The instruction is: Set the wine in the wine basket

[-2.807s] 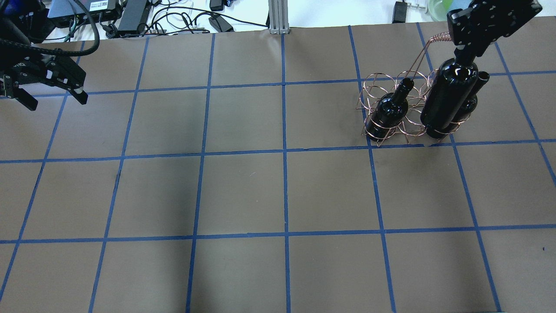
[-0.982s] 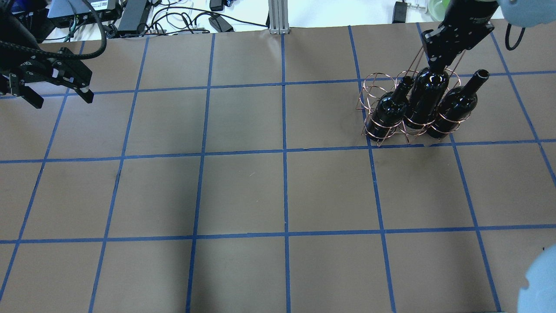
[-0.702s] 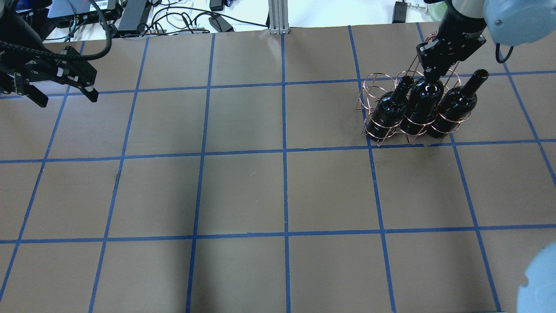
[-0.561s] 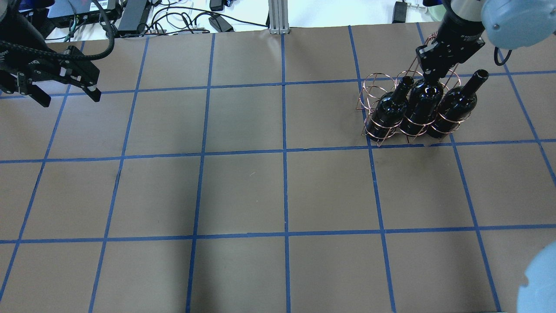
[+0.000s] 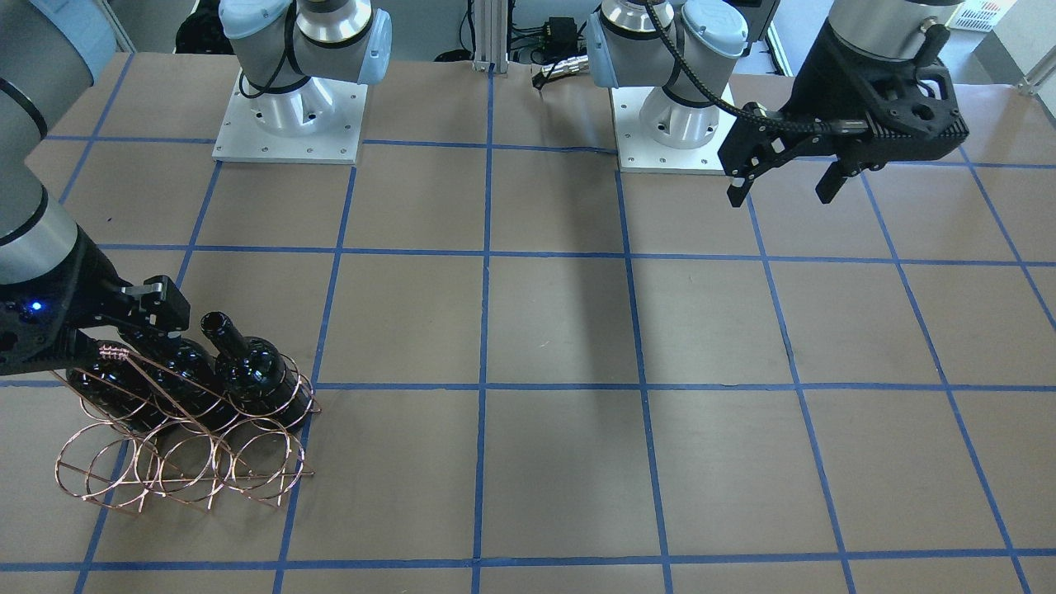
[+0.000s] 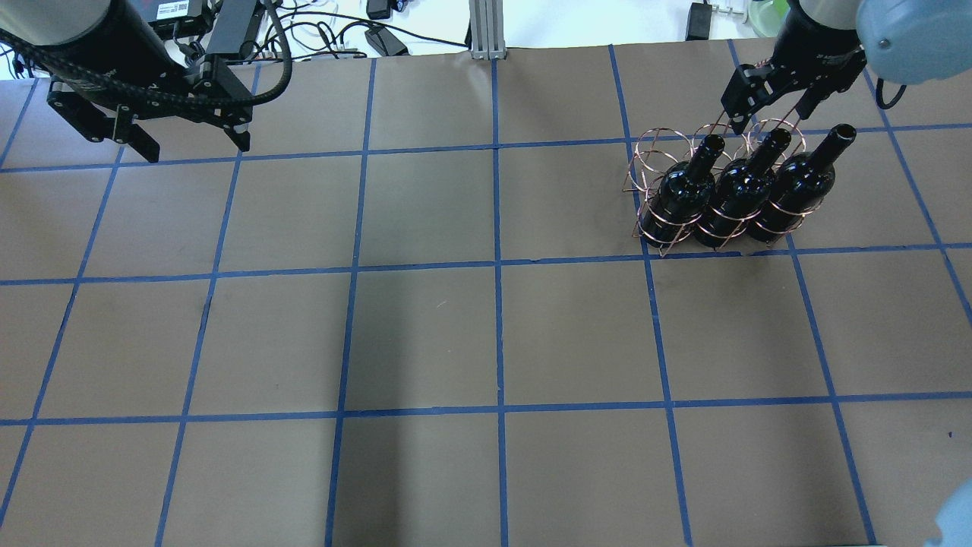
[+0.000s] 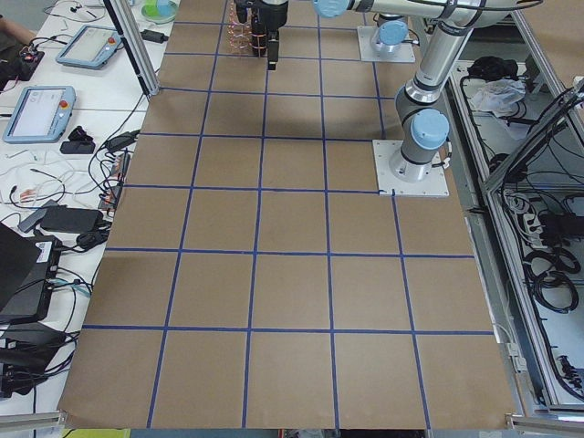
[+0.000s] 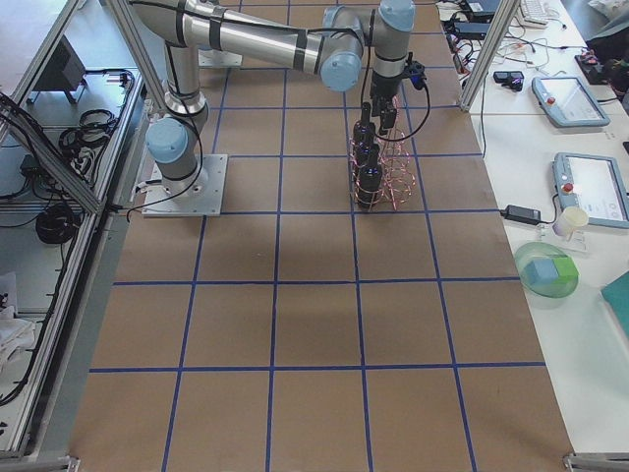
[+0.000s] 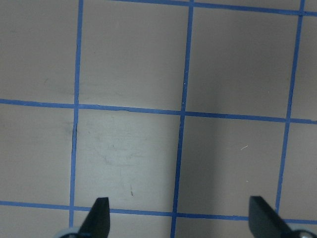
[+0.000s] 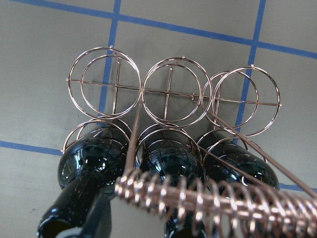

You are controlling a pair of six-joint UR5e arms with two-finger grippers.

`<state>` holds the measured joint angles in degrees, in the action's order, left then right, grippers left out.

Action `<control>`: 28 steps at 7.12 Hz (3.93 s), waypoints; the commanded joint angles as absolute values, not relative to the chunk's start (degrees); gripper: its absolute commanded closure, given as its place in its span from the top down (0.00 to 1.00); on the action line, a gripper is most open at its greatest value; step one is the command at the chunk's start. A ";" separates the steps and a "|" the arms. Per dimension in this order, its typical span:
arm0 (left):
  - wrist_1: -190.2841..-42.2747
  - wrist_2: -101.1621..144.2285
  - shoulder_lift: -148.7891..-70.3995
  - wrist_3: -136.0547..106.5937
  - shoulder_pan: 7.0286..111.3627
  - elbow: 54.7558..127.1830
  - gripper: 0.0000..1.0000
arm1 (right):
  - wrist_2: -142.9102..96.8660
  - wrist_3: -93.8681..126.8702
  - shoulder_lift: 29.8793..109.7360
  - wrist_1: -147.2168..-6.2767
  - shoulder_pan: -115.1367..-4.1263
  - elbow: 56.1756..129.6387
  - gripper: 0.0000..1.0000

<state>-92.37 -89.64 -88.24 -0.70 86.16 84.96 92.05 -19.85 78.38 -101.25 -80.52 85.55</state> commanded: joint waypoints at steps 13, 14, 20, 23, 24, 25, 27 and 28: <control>-92.64 -90.09 -88.24 -0.53 87.45 86.66 1.00 | 92.11 6.20 90.96 -88.70 -94.66 85.52 1.00; -92.72 -90.17 -88.16 -0.44 87.45 86.66 1.00 | 92.28 6.24 91.31 -85.90 -94.57 85.26 1.00; -92.29 -90.26 -88.24 -0.53 87.45 86.75 1.00 | 91.85 6.24 91.23 -86.22 -94.39 84.90 1.00; -92.20 -90.18 -88.24 -0.53 87.45 86.75 1.00 | 91.85 6.24 91.23 -86.31 -94.48 84.99 1.00; -92.20 -90.09 -88.33 -0.61 87.45 86.75 1.00 | 91.93 6.24 91.14 -86.40 -94.40 84.99 1.00; -92.11 -90.17 -88.33 -0.62 87.36 86.75 1.00 | 91.93 6.24 91.23 -86.40 -94.39 84.99 1.00; -92.11 -90.17 -88.42 -0.79 87.36 86.75 1.00 | 92.02 6.24 91.32 -86.40 -94.22 84.90 1.00; -92.11 -90.00 -88.42 -1.14 87.36 86.75 1.00 | 91.85 6.24 91.32 -86.31 -94.13 84.90 1.00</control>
